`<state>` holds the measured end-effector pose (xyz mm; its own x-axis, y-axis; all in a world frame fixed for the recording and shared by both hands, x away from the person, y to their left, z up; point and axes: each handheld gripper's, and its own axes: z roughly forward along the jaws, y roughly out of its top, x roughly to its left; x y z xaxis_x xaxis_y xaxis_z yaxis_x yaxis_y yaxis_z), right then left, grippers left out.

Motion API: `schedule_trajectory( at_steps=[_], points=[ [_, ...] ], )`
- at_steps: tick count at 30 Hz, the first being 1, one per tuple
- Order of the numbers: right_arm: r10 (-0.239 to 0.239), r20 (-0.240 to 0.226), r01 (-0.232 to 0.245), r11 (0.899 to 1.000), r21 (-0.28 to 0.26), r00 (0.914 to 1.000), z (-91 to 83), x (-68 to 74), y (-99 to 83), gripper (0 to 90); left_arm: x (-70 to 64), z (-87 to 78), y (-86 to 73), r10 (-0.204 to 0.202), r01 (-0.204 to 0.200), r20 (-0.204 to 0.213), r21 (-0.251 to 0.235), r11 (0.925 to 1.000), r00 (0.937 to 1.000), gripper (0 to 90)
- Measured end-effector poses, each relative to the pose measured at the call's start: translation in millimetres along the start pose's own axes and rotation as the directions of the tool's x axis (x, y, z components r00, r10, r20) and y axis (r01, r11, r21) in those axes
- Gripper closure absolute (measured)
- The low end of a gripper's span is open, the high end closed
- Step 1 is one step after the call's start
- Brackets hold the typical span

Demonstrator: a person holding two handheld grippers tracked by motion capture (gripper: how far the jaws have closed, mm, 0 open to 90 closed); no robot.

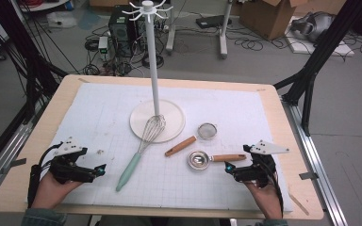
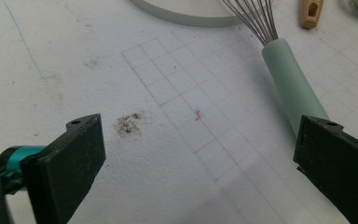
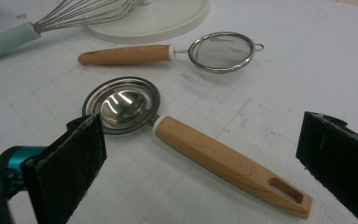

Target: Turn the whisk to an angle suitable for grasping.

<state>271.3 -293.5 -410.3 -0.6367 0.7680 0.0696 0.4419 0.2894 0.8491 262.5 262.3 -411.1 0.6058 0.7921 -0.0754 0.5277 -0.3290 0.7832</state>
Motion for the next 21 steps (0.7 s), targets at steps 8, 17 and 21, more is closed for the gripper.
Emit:
schedule_trajectory(
  at_steps=[8, 17, 21],
  points=[
    [-0.001, -0.004, 0.001, 1.000, -0.004, 1.0000, -0.7, -2.6, -0.6, 0.4, 0.9, 0.7, 3.7, 0.006, -0.006, 0.007, -0.007, 1.0000, 1.0000, 2.6],
    [-0.008, -0.005, 0.008, 1.000, -0.002, 1.0000, 2.0, -1.0, 1.1, 0.3, -4.0, 0.7, 3.9, 0.009, -0.009, 0.009, -0.009, 0.9999, 0.9999, 2.6],
    [-0.010, -0.006, 0.010, 1.000, -0.006, 0.9999, 1.8, 0.5, 2.2, 0.4, -8.2, 1.1, 6.2, 0.021, -0.021, 0.013, -0.007, 0.9997, 0.9997, 2.6]
  ],
)
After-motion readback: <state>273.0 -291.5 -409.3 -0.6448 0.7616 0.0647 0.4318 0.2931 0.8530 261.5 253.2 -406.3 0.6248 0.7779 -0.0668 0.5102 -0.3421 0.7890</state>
